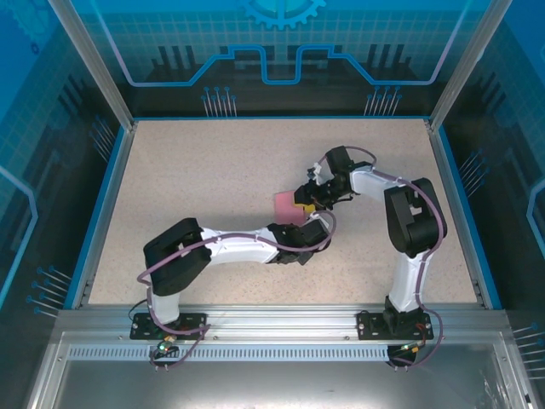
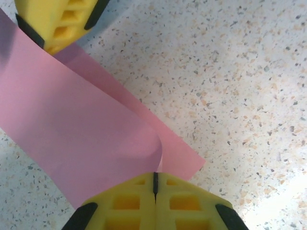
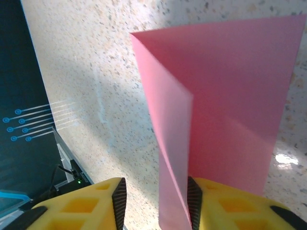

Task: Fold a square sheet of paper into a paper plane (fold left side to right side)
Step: Fold the triangle a second time at the center of the table.

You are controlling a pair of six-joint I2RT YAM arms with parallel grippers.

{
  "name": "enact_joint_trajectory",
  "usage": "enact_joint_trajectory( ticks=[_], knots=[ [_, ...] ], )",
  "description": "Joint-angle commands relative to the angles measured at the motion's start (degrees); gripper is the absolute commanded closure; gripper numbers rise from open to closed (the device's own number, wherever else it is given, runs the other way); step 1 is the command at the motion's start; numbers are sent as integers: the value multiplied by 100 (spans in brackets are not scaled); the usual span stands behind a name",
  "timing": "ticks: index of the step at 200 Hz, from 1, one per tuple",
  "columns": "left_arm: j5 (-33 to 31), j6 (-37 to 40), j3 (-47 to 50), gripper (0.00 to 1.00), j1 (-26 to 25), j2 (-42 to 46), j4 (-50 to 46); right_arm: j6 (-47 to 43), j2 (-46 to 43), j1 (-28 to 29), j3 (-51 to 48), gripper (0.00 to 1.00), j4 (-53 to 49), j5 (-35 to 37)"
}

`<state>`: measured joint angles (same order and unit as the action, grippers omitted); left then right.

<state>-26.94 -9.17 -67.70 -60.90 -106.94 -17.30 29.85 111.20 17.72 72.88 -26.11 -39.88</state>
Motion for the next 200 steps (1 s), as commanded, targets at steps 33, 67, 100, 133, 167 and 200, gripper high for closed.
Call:
enact_joint_trajectory(
  ticks=[33, 67, 100, 133, 167, 200],
  knots=[
    [997, -421, 575, 100, 369, 655, 683, -58, -780, -164, -108, 32, 422, 510],
    [1475, -575, 855, 100, 607, 969, 986, 46, -1370, -355, -597, 21, 858, 1010],
    [2083, -861, 1209, 100, 911, 1249, 1403, 113, -1882, -529, -1042, 17, 1179, 1244],
    [2613, -1163, 1519, 100, 1239, 1454, 1823, -58, -2129, -561, -1269, 17, 1109, 1214],
    [2905, -1304, 1704, 100, 1454, 1612, 2038, -161, -2310, -566, -1672, 18, 1214, 969],
    [2998, -1379, 1846, 100, 1643, 1724, 2054, -144, -2297, -508, -1984, 28, 1205, 742]
  ],
)
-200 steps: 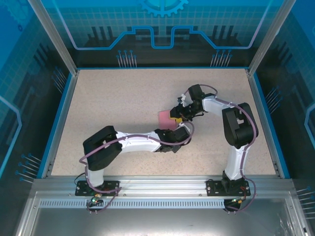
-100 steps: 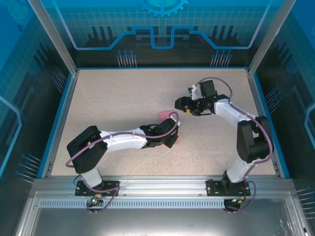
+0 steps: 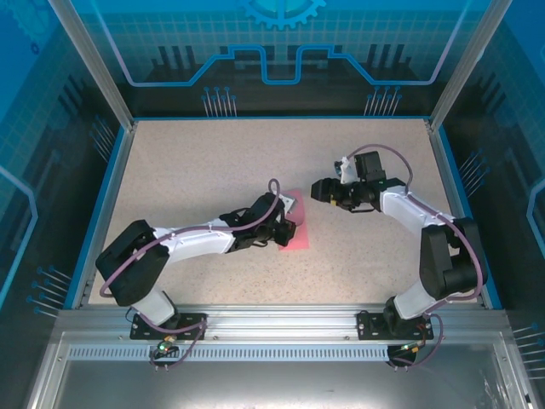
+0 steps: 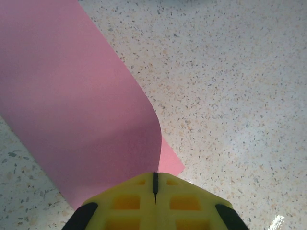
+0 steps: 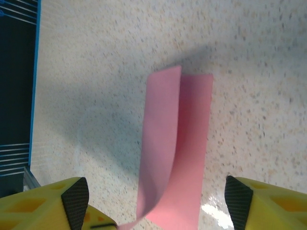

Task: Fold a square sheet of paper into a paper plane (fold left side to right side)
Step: Fold the triangle a second time at the center of the table.

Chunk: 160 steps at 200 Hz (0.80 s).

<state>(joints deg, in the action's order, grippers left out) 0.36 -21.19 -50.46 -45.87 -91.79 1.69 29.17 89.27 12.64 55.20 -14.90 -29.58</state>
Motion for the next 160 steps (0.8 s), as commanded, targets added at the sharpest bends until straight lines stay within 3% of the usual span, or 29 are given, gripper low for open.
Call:
enact_joint_trajectory(
  ticks=[1, 45, 71, 115, 160],
  knots=[
    [265, -176, 118, 100, 152, 216, 146, -73, -100, 0, -222, 29, 79, -290],
    [228, -52, 140, 100, 350, 260, -97, -120, 274, 435, -299, 59, -255, -343],
    [272, -29, 146, 100, 424, 181, -131, -60, 486, 721, -343, 70, -368, -137],
    [287, 78, 124, 100, 516, 34, -222, -63, 883, 993, -274, 81, -633, 147],
    [337, 139, 61, 100, 609, -132, -210, -68, 1199, 1114, -209, 84, -784, 302]
  ],
)
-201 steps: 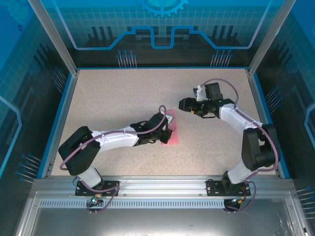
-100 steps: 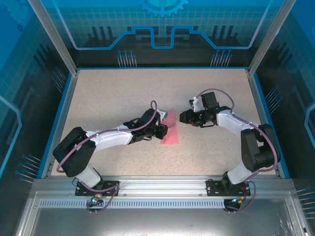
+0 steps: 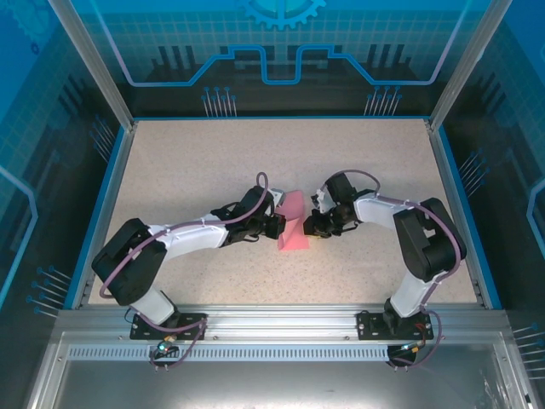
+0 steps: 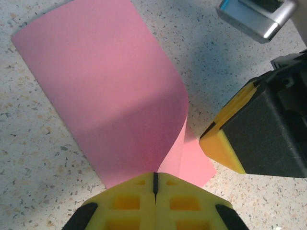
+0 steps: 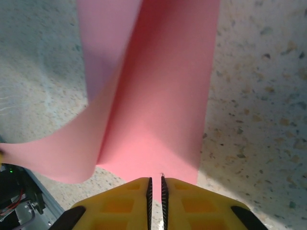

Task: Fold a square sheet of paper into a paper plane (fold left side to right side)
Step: Fold the triangle a second time at the center of the table.

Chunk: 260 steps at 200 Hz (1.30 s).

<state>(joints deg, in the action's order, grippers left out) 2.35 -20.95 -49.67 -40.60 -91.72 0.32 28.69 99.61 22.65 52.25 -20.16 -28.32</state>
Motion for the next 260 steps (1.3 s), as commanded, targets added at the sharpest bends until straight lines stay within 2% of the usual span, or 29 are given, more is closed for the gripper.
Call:
enact_joint_trajectory(
  ticks=[1, 55, 260],
  knots=[
    [141, 120, -22, 100, 85, -141, -69, -16, 169, 115, 89, 84, -259, 176],
    [178, 274, -223, 100, 208, -387, -181, -90, 289, 184, 62, 84, -492, 456],
    [161, 478, -666, 100, 387, -1091, -294, -285, 447, 256, 169, 84, -743, 524]
  ],
)
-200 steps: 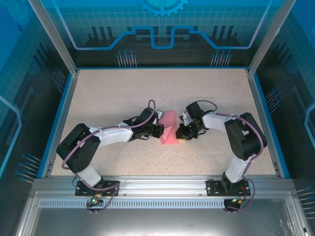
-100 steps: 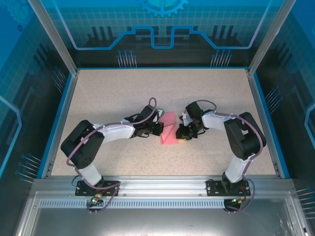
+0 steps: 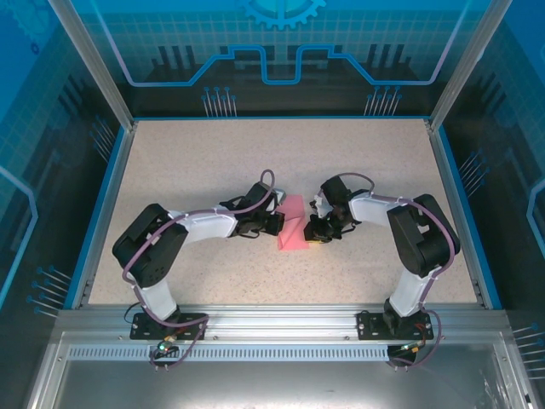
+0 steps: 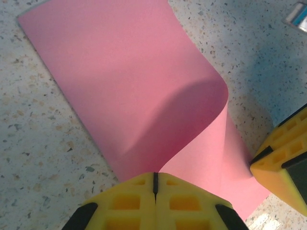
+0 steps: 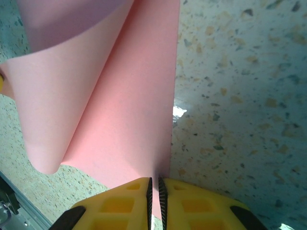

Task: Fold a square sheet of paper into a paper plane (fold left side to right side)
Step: Fold the triangle a second time at the center of the table.

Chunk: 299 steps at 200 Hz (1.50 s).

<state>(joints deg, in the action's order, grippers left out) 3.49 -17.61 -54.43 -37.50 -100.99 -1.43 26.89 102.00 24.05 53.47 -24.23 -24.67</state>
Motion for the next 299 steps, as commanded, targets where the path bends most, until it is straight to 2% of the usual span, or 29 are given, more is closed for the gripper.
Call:
enact_joint_trajectory(
  ticks=[1, 211, 299],
  knots=[
    [47, 143, -194, 100, 85, -170, -116, -110, 208, 117, 43, 84, -337, 166],
    [-41, 187, -304, 100, 122, -472, -126, -168, 289, 170, 147, 84, -474, 199],
    [-11, 199, -213, 100, 125, -179, -78, -177, 310, 170, 173, 84, -513, 230]
  ],
)
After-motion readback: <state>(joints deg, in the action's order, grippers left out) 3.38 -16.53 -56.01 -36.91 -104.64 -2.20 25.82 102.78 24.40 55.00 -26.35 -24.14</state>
